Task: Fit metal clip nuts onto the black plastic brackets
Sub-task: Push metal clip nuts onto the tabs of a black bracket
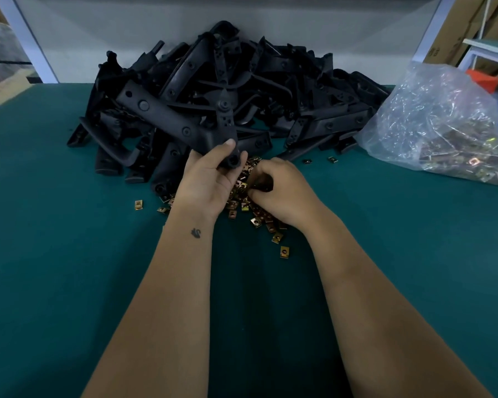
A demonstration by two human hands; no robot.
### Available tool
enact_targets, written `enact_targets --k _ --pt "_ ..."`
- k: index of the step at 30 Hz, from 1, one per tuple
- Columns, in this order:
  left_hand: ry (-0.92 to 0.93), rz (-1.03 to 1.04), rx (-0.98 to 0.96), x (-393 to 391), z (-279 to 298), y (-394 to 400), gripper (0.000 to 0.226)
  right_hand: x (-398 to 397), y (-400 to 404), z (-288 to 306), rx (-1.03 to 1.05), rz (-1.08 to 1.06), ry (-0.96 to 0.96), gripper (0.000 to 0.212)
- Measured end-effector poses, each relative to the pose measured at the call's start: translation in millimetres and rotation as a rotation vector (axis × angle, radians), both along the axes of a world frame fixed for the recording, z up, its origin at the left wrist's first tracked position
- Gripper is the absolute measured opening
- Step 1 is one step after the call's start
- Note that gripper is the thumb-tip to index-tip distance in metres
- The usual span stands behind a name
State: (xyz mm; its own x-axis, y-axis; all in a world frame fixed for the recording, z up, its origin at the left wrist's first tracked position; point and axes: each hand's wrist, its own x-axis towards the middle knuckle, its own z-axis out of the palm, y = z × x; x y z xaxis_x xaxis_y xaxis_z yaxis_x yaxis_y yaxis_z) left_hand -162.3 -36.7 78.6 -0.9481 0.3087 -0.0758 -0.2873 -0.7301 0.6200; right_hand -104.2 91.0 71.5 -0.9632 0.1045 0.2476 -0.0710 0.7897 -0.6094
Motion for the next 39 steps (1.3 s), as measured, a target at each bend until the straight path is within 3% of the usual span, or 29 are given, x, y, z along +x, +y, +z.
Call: enact_targets --k 5,8,13,17,26,33,39 --pt "0.025 0.023 -0.043 -0.5 -2.1 0.3 0.014 -0.1 1.2 -1.8 -0.096 -0.034 0.057 0.019" --pt "0.018 0.024 -0.059 0.1 -2.7 2.1 0.013 0.6 4.8 2.3 -0.307 -0.129 0.175 0.021" --pt "0.008 0.006 -0.090 7.4 -1.3 14.2 0.024 1.5 11.2 8.6 -0.877 -0.138 0.249 0.019" --pt "-0.007 -0.032 -0.085 14.4 -1.4 24.6 0.031 0.0 13.9 9.1 -1.068 -0.099 0.276 0.023" --pt "-0.045 0.065 -0.098 12.9 0.2 26.5 0.041 0.6 12.2 10.3 -1.088 -0.098 0.263 0.016" --pt "0.068 0.060 -0.195 14.0 0.1 27.3 0.054 1.2 10.1 10.5 -1.008 -0.062 0.234 0.023" --pt "0.109 0.080 -0.249 12.8 -2.6 26.9 0.054 1.3 6.7 10.2 -0.967 -0.057 0.217 0.015"
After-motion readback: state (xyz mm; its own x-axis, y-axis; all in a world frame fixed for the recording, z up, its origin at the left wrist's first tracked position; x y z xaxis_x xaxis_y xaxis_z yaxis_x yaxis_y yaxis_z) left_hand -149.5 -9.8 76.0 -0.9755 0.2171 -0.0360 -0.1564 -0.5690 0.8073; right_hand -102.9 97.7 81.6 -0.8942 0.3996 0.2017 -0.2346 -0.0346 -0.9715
